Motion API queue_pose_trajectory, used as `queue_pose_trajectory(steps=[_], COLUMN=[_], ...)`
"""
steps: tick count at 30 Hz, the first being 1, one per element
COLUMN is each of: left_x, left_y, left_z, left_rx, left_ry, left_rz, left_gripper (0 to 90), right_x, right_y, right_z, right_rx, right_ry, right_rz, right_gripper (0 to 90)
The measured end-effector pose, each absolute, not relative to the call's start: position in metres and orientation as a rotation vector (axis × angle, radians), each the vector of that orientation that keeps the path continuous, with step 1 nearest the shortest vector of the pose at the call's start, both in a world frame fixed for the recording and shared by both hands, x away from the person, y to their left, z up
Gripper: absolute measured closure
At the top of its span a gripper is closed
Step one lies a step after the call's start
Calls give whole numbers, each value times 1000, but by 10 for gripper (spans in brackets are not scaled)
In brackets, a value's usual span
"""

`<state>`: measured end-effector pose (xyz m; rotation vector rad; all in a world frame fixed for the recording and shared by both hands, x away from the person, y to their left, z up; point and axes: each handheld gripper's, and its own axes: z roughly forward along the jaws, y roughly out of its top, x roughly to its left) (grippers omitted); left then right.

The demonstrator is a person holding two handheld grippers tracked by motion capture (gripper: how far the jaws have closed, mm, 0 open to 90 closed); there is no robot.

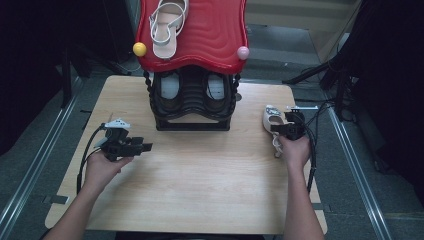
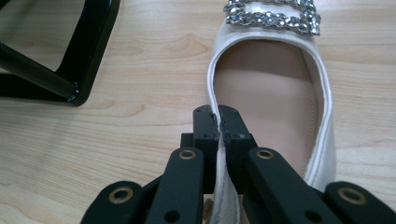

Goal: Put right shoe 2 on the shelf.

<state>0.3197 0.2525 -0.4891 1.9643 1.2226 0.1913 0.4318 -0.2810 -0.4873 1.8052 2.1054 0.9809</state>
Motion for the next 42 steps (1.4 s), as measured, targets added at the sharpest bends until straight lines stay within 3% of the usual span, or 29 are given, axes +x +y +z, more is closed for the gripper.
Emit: queue_pose_trajectory(steps=[15,42], left_x=[317,316], left_y=[251,244], left_z=[-491,-491], left_rx=[1959,1997], left_ry=[1220,1197], left_rz=[170,167], left_gripper=[472,473], right_x=[428,454], right_y=[-283,-252], right_z=[-468,-432], right_rx=[1804,1794], right_ry=[2072,2145], right_rz=[1077,1183], right_gripper=[889,889])
